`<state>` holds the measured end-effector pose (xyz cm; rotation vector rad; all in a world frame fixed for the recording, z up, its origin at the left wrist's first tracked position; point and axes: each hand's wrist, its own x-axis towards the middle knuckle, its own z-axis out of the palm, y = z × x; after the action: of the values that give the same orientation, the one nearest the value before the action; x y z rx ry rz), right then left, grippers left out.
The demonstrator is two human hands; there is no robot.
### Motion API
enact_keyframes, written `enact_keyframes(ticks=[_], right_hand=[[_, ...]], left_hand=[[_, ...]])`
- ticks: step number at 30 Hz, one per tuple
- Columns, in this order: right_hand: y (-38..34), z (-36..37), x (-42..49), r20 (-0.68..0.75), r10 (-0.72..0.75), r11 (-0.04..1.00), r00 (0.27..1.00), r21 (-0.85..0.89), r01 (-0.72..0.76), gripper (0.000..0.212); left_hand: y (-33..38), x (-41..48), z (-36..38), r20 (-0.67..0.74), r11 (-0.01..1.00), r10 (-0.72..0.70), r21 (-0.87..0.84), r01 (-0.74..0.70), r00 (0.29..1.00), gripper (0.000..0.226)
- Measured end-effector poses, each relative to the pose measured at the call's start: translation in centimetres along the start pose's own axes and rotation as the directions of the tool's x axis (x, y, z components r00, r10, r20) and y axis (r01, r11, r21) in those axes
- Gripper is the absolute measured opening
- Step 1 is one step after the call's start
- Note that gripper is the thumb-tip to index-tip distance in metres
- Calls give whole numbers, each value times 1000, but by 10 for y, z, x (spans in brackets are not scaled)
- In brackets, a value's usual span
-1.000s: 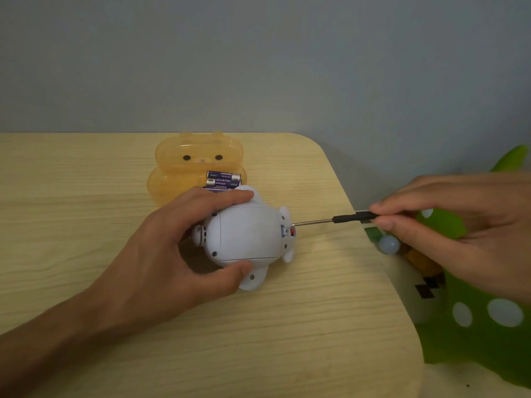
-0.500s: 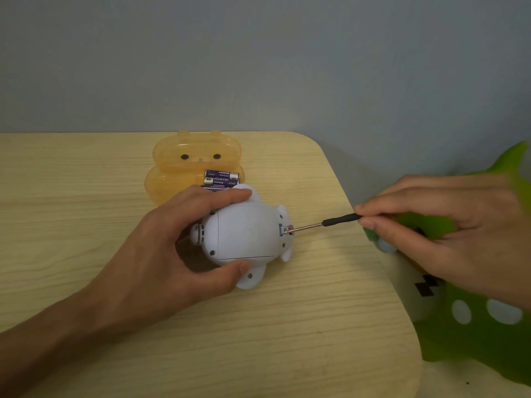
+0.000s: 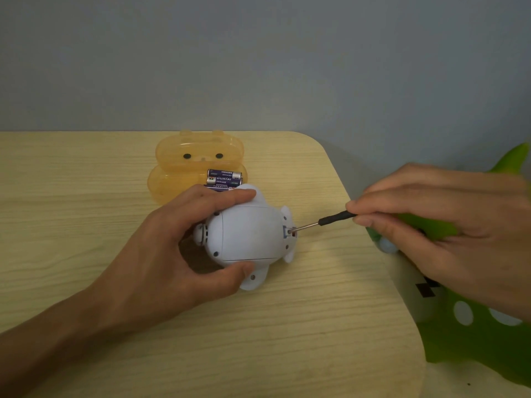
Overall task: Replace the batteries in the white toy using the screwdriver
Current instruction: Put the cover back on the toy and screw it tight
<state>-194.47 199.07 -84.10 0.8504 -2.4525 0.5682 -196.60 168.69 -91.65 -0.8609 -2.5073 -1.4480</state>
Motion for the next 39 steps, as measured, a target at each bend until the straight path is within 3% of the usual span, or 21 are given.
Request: enact_keyframes(ticks=[2, 7, 12, 19, 25, 32, 35, 37, 39], right_hand=[[-2, 3, 0, -2, 11, 1000, 1000, -8, -11, 17], [-2, 11, -3, 50, 37, 999, 998, -10, -37, 48], [-9, 4, 2, 50, -34, 999, 998, 2, 34, 20], [-8, 6, 0, 23, -12, 1000, 1000, -2, 12, 15], [-2, 16, -6, 99, 44, 997, 994, -70, -38, 65], [-5, 6, 3, 83, -110, 991, 990, -64, 115, 17], [-3, 5, 1, 134, -165, 981, 977, -83, 177, 36], [-2, 4, 0, 156, -123, 987, 980, -79, 137, 48], [-3, 4, -2, 143, -70, 995, 987, -65, 80, 33]], left_hand=[[0, 0, -1, -4, 1000, -1, -8, 1, 1000, 74], [1, 0, -1, -12, 1000, -10, -19, 10, 1000, 74], [0, 0, -1, -7, 1000, -10, -14, 10, 1000, 73], [0, 0, -1, -2, 1000, -1, -11, 1, 1000, 74], [0, 0, -1, -8, 1000, -7, -18, 7, 1000, 73], [-1, 0, -1, 5, 1000, -11, -19, 11, 1000, 74], [-2, 0, -1, 10, 1000, -15, -25, 15, 1000, 74], [-2, -1, -1, 7, 1000, -13, -22, 13, 1000, 74], [-2, 0, -1, 4, 1000, -5, -15, 5, 1000, 74]])
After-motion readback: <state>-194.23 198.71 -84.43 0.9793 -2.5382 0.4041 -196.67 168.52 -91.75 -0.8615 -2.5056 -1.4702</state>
